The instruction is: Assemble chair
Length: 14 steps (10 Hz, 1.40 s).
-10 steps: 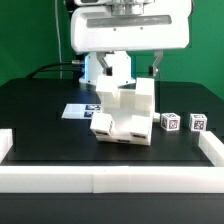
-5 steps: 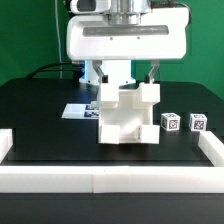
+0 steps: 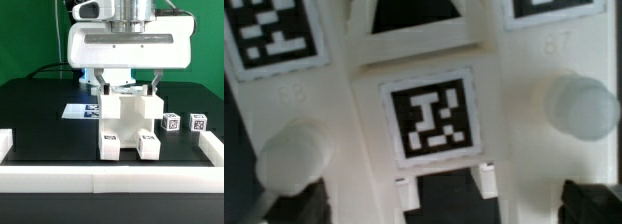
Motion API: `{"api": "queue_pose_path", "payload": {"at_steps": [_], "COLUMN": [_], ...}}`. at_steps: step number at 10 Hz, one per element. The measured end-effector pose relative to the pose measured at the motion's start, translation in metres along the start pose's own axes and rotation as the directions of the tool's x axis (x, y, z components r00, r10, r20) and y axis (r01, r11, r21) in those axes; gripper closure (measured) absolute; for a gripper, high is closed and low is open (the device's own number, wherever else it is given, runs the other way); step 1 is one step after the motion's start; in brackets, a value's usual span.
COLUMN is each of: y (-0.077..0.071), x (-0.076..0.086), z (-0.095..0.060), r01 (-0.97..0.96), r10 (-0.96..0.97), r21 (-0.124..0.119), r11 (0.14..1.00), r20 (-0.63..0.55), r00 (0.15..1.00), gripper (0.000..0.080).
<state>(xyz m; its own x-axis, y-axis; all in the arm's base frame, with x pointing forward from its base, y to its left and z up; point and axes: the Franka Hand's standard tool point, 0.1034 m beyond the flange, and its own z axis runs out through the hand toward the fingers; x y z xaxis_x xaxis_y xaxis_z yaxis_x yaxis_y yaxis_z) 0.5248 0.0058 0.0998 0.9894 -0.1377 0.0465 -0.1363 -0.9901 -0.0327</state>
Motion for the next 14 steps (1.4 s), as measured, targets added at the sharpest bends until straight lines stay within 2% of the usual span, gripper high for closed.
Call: {"api": "queue_pose_path", "payload": {"at_steps": [2, 5, 10, 11, 13, 14], "y": [-0.007, -0.009, -0.017, -0.017, -0.025, -0.026], "x": [0.017, 0.029, 0.035, 0.034, 0.034, 0.033], "z": [0.001, 0.002, 0.0, -0.003, -0.022, -0.027], "r01": [0.022, 0.05, 0.061, 0.055, -0.022, -0.027], "r10": [-0.022, -0.05, -0.061, -0.056, 0.024, 0.029], "r21": [-0.003, -0.01, -0.011, -0.007, 0.018, 0.023], "r11": [1.0, 0.999, 0.998, 0.998, 1.0, 0.999], "r20": [-0.017, -0.053, -0.083, -0.077, -0.088, -0.093], "r00": [1.0, 0.997, 0.995, 0.995, 0.996, 0.995], "gripper": [0.015, 0.015, 0.015, 0.015, 0.015, 0.015]}}
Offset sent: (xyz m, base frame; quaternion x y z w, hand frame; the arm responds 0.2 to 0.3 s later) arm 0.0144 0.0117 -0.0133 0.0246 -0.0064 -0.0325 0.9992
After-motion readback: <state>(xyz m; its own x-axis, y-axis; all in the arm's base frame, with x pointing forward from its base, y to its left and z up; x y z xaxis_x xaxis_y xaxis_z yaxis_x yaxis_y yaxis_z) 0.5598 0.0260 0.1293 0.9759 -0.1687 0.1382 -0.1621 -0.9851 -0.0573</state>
